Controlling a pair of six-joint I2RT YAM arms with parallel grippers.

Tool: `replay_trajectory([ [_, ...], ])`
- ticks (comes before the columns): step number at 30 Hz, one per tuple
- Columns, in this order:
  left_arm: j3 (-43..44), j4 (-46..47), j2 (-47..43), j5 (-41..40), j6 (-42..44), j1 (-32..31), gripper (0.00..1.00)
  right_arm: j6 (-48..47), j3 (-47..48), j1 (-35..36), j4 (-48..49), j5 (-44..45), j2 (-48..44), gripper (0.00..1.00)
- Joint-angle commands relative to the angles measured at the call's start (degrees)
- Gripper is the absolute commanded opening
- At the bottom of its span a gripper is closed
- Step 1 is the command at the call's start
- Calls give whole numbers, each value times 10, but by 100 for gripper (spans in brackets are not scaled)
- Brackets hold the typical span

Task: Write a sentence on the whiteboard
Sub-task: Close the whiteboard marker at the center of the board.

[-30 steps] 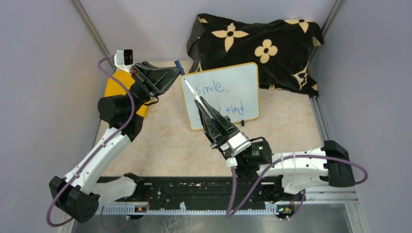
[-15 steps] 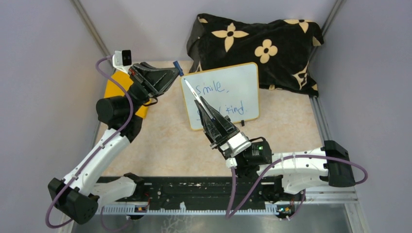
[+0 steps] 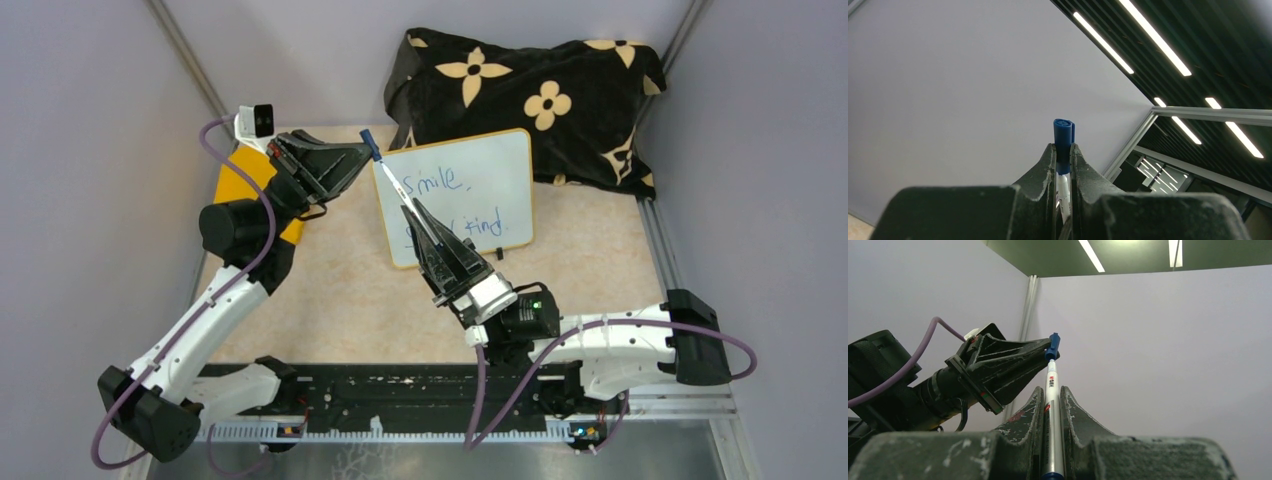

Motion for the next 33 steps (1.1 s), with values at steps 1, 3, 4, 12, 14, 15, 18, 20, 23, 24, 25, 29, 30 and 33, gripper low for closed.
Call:
replay_trajectory([
  [1, 7, 5, -8, 7, 10, -3, 0, -3, 15, 7, 25, 4, 1, 0],
  [3, 6, 6, -8, 8, 10, -4, 0, -4, 15, 7, 26, 4, 1, 0],
  [4, 5, 6, -9, 8, 10, -4, 0, -4, 15, 7, 26, 5, 1, 0],
  [12, 4, 4, -9, 9, 12, -9, 0, -6, 15, 7, 28, 5, 2, 0],
  [14, 4, 4, -9, 9, 12, -12, 0, -8, 15, 7, 29, 6, 1, 0],
  [15, 4, 4, -9, 10, 12, -13, 0, -8, 15, 7, 29, 6, 2, 0],
  [18, 4, 4, -7, 10, 13, -15, 0, -9, 15, 7, 28, 7, 2, 0],
  [20, 3, 4, -8, 10, 13, -17, 0, -10, 15, 7, 29, 8, 2, 0],
  [23, 2, 3, -8, 11, 14, -19, 0, -10, 15, 7, 30, 7, 3, 0],
  [24, 2, 2, -7, 12, 14, -19, 0, -10, 15, 7, 31, 7, 3, 0],
  [25, 2, 2, -8, 12, 14, -20, 0, -10, 15, 6, 31, 7, 3, 0],
  [29, -2, 0, -6, 8, 19, -26, 0, -12, 15, 6, 34, 9, 4, 0],
  [30, -3, -2, -5, 7, 21, -28, 0, -12, 15, 7, 35, 9, 4, 0],
  [33, -8, -2, 1, 2, 24, -36, 0, -13, 15, 7, 36, 10, 4, 0],
])
